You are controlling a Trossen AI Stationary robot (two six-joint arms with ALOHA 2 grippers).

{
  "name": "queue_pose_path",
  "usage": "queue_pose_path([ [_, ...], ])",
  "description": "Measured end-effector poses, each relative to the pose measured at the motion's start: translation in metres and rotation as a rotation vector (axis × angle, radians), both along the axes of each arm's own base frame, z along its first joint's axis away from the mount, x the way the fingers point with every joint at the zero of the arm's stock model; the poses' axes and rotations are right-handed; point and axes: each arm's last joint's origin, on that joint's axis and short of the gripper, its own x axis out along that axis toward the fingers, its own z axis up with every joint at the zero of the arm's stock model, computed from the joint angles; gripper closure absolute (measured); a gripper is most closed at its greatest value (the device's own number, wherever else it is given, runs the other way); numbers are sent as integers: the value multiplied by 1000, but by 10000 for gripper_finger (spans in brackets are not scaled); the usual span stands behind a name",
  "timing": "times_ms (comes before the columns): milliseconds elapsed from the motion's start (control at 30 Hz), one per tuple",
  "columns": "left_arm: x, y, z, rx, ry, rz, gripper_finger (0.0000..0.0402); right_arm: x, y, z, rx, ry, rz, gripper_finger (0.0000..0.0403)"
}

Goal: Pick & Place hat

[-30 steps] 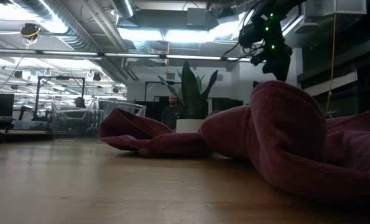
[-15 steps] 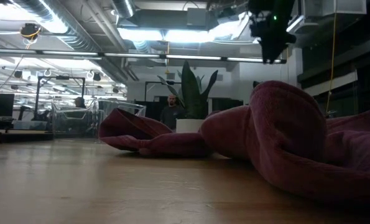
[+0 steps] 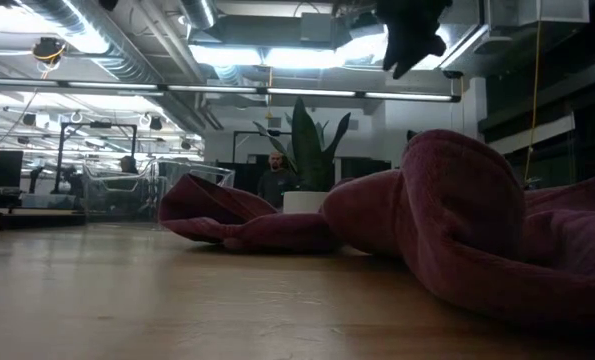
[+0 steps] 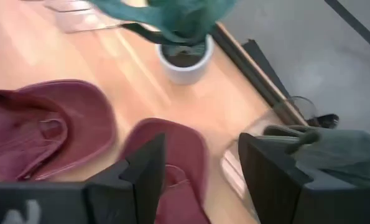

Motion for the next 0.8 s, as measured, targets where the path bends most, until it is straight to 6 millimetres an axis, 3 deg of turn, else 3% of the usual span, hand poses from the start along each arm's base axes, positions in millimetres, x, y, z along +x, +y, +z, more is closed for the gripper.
queue_pose_path([
  [233, 18, 0, -15, 70, 181, -9, 287, 12, 32, 0, -57, 35, 79, 202],
  [467, 64, -4, -38, 6, 334, 38, 275, 13, 56, -4, -53, 118, 199, 202],
  [800, 128, -38, -81, 42, 469, -80, 274, 10, 85, -9, -41, 223, 329, 202],
])
